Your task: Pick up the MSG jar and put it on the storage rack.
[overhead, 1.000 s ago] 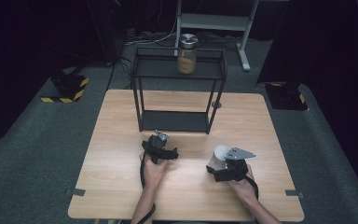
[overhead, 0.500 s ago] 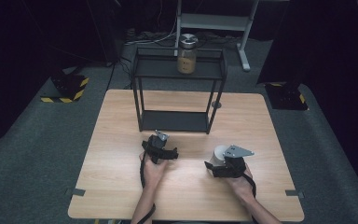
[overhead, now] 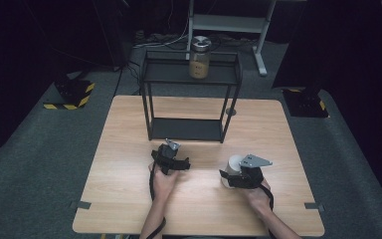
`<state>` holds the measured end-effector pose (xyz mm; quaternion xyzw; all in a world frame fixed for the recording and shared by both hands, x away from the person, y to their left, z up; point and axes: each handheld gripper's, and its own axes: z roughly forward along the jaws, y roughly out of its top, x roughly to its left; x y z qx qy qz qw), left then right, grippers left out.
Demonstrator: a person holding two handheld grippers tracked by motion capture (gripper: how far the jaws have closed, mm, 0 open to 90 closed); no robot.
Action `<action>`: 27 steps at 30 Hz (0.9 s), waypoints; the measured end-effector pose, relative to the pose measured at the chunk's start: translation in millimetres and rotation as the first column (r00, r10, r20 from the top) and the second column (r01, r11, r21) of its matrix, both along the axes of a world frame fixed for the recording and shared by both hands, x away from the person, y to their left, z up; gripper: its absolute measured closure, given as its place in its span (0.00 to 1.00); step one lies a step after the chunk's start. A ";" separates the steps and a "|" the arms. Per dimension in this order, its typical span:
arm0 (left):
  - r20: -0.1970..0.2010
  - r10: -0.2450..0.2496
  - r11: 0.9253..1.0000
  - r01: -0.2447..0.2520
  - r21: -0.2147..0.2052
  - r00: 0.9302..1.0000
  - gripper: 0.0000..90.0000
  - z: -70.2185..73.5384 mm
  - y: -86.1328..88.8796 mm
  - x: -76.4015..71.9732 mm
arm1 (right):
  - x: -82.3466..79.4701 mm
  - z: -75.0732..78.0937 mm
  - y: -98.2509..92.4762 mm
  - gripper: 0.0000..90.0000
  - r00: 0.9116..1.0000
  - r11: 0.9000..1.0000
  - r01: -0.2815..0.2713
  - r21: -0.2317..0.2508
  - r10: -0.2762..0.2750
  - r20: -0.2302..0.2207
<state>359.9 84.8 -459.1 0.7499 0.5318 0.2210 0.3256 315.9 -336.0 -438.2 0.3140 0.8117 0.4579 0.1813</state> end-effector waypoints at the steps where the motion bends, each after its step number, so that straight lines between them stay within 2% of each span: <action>1: 0.000 0.000 1.000 0.000 0.000 1.000 0.01 0.0 0.0 0.0 | -0.1 -0.2 -0.1 0.36 1.000 1.000 0.000 0.001 0.000 0.001; 27: 0.000 0.000 1.000 0.000 0.000 1.000 0.01 0.0 0.0 0.0 | -2.0 3.4 3.0 0.37 1.000 1.000 -0.007 -0.009 0.007 0.014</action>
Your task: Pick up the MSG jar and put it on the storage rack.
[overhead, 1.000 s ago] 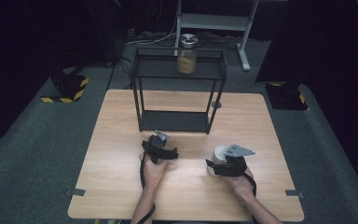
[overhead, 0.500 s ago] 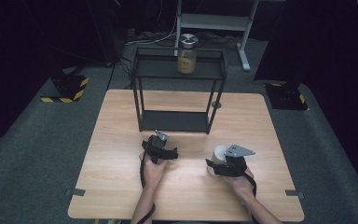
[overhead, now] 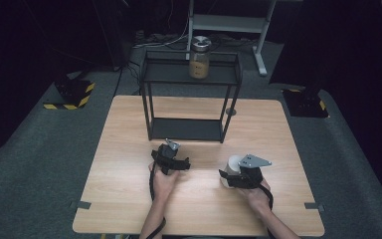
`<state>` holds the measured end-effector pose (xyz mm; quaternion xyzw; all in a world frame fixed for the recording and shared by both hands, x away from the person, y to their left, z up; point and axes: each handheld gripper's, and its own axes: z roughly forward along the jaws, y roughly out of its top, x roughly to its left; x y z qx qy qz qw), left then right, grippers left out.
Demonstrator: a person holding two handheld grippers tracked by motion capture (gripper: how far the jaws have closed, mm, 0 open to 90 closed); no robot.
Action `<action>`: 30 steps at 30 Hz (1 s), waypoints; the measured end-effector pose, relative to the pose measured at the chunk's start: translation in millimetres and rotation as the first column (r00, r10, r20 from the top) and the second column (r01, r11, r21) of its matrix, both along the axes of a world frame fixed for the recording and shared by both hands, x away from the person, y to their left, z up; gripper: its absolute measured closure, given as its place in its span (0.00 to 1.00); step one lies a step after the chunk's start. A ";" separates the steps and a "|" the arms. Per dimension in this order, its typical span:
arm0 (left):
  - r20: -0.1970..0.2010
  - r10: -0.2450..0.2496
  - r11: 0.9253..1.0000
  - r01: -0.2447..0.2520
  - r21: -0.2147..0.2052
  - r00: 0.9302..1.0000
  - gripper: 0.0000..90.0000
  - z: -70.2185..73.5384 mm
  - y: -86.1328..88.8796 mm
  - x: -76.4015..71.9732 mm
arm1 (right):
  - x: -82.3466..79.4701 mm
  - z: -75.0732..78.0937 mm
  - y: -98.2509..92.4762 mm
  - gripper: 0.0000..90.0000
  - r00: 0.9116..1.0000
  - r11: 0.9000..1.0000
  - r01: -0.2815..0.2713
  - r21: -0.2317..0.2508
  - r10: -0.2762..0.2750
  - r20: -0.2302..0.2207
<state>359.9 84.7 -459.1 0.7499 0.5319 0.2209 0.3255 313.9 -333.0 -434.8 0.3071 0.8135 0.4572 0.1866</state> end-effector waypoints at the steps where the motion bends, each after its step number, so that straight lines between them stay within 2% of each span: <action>1: 0.000 0.000 1.000 0.000 0.000 1.000 0.01 0.0 0.0 0.0 | 0.0 0.7 -0.4 0.37 1.000 1.000 -0.002 0.003 0.002 0.001; 17: 0.000 0.000 1.000 0.000 0.000 1.000 0.01 0.0 0.0 0.0 | 4.0 19.6 -3.4 0.37 0.999 0.999 -0.045 -0.007 0.045 0.007; 30: 0.000 0.000 1.000 0.000 0.000 1.000 0.01 0.0 -0.1 0.0 | 12.5 43.1 -10.0 0.37 0.998 0.998 -0.058 -0.005 0.058 -0.006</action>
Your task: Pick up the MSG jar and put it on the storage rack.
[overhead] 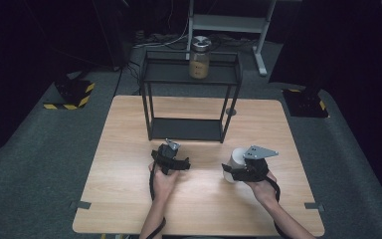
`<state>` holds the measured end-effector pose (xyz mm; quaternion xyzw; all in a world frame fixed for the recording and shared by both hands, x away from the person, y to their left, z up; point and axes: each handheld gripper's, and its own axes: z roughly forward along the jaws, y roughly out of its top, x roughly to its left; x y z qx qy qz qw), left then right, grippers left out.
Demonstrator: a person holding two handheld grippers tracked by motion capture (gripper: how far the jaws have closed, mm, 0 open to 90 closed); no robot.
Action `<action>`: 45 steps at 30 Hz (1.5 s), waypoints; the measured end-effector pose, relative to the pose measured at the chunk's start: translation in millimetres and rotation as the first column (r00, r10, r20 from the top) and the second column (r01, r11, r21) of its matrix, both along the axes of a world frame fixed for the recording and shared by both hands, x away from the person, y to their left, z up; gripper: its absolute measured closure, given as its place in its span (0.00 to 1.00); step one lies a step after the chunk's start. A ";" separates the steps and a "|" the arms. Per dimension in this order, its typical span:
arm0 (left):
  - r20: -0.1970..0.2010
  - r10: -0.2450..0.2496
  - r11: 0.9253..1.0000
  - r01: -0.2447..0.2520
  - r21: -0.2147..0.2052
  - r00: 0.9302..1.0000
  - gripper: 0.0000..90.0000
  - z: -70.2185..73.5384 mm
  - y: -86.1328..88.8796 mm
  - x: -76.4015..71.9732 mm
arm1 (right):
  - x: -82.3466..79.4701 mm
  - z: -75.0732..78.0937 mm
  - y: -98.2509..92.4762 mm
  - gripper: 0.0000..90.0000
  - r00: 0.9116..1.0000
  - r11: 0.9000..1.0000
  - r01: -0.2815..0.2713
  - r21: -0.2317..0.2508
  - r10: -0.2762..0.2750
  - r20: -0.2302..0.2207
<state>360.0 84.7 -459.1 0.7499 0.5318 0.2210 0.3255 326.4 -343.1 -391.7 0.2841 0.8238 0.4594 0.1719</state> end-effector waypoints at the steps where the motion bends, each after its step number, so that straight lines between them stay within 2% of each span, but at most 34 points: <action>1: 0.000 0.000 1.000 0.000 0.000 1.000 0.01 0.0 0.0 0.0 | 0.8 2.8 -0.3 0.37 1.000 1.000 -0.002 -0.001 0.002 -0.002; 15: 0.001 0.000 1.000 0.000 0.000 1.000 0.01 -0.1 -0.1 -0.1 | 9.7 35.3 -1.1 0.37 0.999 0.999 -0.038 0.007 0.038 0.006; 26: 0.000 0.000 1.000 0.000 0.000 1.000 0.01 -0.1 -0.1 -0.1 | 19.4 78.7 -0.2 0.37 0.997 0.998 -0.070 0.008 0.070 0.021; 29: 0.000 0.000 1.000 0.000 0.000 1.000 0.01 0.0 -0.1 -0.1 | 21.1 86.6 1.6 0.37 0.997 0.997 -0.073 0.007 0.073 0.029; 30: 0.000 0.001 1.000 -0.001 0.000 1.000 0.01 -0.1 -0.1 -0.1 | 22.9 93.8 3.9 0.37 0.997 0.997 -0.076 0.002 0.076 0.035; 39: 0.000 0.000 1.000 0.000 0.000 1.000 0.01 0.0 -0.1 0.0 | 29.6 127.9 10.2 0.37 0.994 0.995 -0.096 0.009 0.095 0.052; 45: 0.000 0.000 1.000 0.000 0.001 1.000 0.01 -0.1 -0.3 0.0 | 35.3 149.2 11.5 0.37 0.994 0.995 -0.100 0.019 0.099 0.049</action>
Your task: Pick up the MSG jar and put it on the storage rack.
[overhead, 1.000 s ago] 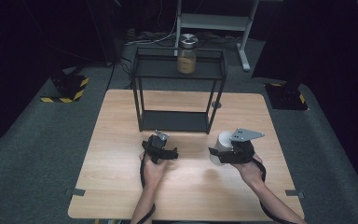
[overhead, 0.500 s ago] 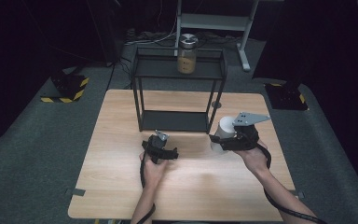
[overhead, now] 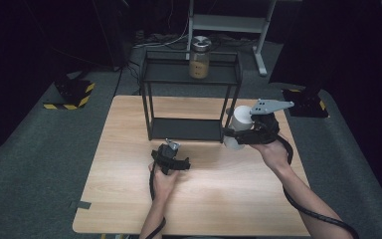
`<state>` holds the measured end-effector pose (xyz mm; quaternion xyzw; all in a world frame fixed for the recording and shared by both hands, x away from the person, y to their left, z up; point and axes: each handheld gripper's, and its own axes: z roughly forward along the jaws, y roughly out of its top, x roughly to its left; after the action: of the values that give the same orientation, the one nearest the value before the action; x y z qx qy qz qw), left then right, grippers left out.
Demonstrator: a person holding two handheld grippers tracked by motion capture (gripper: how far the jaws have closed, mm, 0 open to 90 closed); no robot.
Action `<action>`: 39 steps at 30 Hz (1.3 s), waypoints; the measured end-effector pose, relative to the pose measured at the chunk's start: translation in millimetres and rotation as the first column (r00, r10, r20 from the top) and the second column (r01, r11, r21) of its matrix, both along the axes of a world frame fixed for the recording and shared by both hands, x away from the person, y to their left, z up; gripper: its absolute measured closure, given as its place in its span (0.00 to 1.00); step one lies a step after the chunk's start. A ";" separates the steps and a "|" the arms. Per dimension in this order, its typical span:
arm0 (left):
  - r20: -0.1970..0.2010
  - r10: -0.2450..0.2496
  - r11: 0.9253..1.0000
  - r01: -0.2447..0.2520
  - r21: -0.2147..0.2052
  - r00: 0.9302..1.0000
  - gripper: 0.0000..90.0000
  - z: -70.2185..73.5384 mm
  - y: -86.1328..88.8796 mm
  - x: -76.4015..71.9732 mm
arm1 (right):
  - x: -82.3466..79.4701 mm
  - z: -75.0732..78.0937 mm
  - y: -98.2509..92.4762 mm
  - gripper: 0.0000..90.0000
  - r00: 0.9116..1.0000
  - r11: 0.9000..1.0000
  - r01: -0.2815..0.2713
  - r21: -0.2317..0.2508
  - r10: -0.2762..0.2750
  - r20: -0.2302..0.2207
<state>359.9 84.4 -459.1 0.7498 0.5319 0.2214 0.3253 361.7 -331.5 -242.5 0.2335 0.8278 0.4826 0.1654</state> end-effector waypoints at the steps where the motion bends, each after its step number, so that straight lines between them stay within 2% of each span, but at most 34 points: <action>1: 0.000 0.000 1.000 0.000 0.000 1.000 0.01 0.0 0.0 0.0 | 1.1 2.8 0.0 0.37 1.000 1.000 -0.001 0.001 0.001 -0.001; 17: 0.000 -0.002 1.000 0.002 0.001 1.000 0.00 0.0 -0.2 0.0 | 10.5 39.4 5.0 0.37 1.000 1.000 0.008 0.004 -0.008 0.001; 31: 0.000 -0.002 1.000 0.002 0.001 1.000 0.00 0.1 -0.1 0.1 | 16.5 62.1 9.7 0.37 1.000 1.000 0.025 0.003 -0.025 -0.003; 39: 0.000 -0.002 1.000 0.002 0.000 1.000 0.00 0.0 0.1 0.0 | 21.3 78.6 21.1 0.37 0.999 0.999 0.035 -0.001 -0.035 0.006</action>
<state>359.9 84.5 -459.1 0.7503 0.5312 0.2212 0.3255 383.0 -310.5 -163.9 0.2464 0.8232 0.4800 0.1767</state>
